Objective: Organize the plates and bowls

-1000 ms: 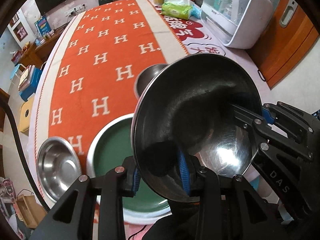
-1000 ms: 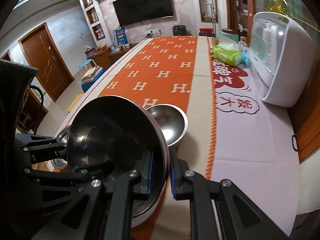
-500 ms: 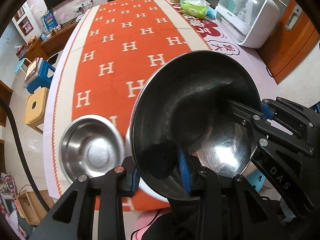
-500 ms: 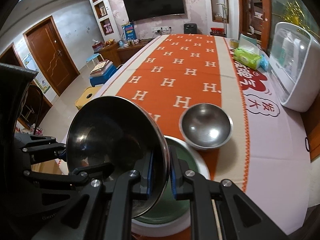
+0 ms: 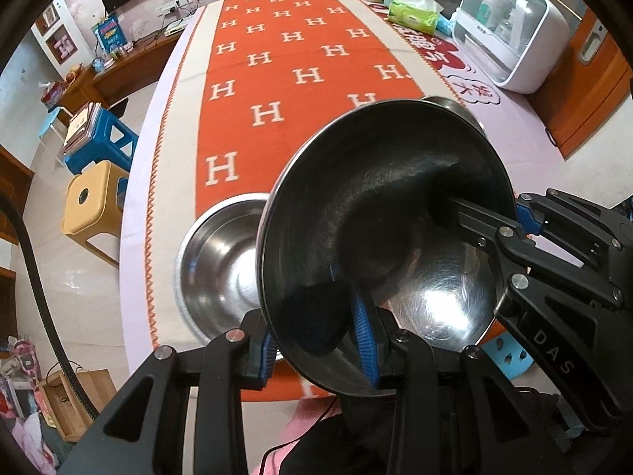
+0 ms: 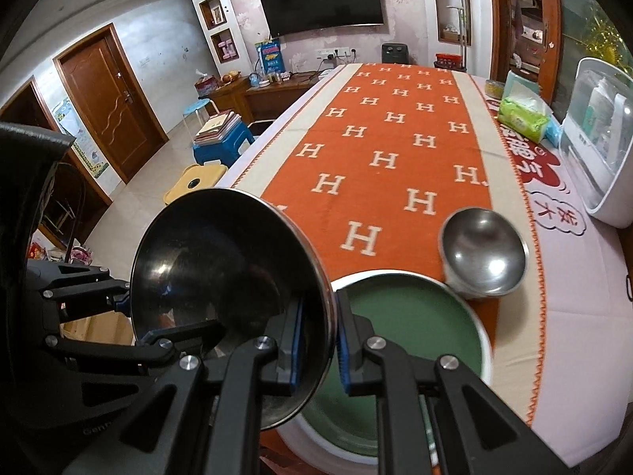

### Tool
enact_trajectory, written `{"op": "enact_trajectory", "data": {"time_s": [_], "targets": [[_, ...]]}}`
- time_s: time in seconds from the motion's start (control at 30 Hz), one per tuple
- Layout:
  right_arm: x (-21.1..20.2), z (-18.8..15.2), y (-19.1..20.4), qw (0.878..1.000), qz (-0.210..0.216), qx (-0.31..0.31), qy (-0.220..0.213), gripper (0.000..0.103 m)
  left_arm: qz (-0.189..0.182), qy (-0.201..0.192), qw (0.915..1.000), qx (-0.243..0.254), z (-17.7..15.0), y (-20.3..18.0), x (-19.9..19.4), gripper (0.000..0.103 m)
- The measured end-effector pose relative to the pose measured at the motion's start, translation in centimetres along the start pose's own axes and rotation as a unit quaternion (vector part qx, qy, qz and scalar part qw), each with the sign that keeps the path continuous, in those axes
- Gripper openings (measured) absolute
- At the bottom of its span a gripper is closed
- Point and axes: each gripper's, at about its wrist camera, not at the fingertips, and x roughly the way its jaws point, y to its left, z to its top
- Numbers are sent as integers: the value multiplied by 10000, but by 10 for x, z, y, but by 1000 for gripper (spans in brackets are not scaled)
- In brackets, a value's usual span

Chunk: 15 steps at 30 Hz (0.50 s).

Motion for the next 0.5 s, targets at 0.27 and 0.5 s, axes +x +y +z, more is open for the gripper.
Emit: {"op": "enact_trajectory", "data": {"time_s": [0.27,0.5], "targets": [[23,1,29,9998,15,87,172,17,14,268,9996,98,-4,35,15,33],[47,-2,43,9983,21,415,404,17,-21,542,9979,348,-4,58,33,33]]}}
